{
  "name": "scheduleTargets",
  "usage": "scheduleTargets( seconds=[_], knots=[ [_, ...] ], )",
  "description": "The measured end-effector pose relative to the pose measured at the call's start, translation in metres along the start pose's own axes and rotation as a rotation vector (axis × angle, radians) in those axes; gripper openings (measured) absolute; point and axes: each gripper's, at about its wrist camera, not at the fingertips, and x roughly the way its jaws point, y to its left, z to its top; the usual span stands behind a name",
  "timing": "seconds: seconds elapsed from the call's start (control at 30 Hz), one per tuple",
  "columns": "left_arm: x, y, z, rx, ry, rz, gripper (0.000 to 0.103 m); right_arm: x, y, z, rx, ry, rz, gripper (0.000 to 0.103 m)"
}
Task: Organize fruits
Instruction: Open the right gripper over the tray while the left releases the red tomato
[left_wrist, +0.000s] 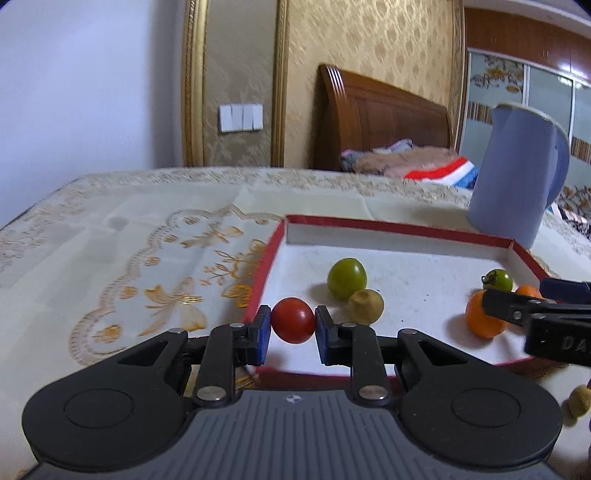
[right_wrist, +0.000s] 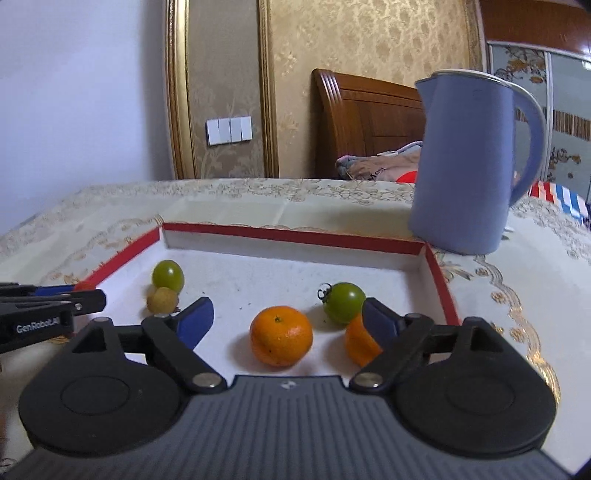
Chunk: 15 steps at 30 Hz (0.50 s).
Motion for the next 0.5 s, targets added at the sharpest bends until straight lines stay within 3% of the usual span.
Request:
scheduleTargets(
  seconds=[0.3,0.5],
  knots=[
    [-0.031,0.009,-0.015,-0.014,-0.018,-0.072,0.024,-0.072,-0.025,-0.029,0.078,-0.044,0.029,0.091],
    [-0.049,0.015,-0.020,-0.058,-0.085,-0.101,0.025,-0.107,-0.049,-0.054,0.087,-0.059,-0.046,0.091]
  ],
)
